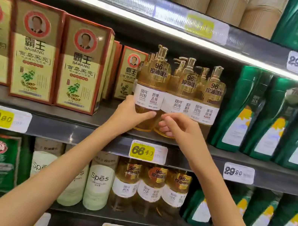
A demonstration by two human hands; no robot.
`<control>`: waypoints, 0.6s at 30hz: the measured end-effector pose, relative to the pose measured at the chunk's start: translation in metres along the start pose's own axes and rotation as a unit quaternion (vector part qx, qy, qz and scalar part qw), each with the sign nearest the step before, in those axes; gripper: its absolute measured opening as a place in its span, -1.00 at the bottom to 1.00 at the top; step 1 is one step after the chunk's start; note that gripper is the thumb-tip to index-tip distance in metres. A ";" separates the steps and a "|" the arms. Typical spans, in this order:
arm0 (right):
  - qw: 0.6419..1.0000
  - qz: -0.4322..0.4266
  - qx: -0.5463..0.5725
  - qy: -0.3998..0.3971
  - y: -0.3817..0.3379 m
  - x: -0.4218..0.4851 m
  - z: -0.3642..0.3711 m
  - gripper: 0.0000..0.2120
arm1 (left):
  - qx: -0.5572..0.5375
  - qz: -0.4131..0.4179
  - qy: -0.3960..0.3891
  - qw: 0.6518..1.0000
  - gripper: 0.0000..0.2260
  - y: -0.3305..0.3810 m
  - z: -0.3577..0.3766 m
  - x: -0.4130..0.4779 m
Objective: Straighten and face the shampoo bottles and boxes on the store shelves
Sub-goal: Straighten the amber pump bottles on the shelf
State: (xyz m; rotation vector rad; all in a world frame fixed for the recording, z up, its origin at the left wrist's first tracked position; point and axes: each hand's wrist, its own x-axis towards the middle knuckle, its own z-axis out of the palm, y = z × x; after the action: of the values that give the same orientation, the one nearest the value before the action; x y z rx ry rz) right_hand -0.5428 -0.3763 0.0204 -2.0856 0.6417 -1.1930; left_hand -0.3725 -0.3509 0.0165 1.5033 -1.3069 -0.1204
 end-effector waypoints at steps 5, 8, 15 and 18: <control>1.000 0.000 0.016 -0.023 -0.002 -0.009 0.003 -0.84 | -0.062 0.004 -0.055 0.997 -0.75 0.010 -0.008 -0.007; 1.000 -0.023 -0.009 0.014 -0.006 -0.017 0.003 -0.85 | -0.076 0.002 -0.044 0.996 -0.62 0.013 -0.008 -0.013; 0.990 -0.097 -0.023 0.103 -0.016 -0.049 -0.006 -0.82 | -0.108 -0.032 0.096 0.989 -0.51 0.036 -0.007 -0.058; 0.990 -0.084 0.028 0.113 -0.019 -0.069 -0.003 -0.73 | -0.134 -0.041 0.109 0.984 -0.54 0.049 -0.013 -0.090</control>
State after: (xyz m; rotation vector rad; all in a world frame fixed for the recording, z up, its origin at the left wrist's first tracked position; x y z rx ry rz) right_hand -0.5762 -0.3176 -0.0038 -2.0055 0.5332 -1.5401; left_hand -0.4299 -0.2655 0.0101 1.3002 -1.0098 -0.1729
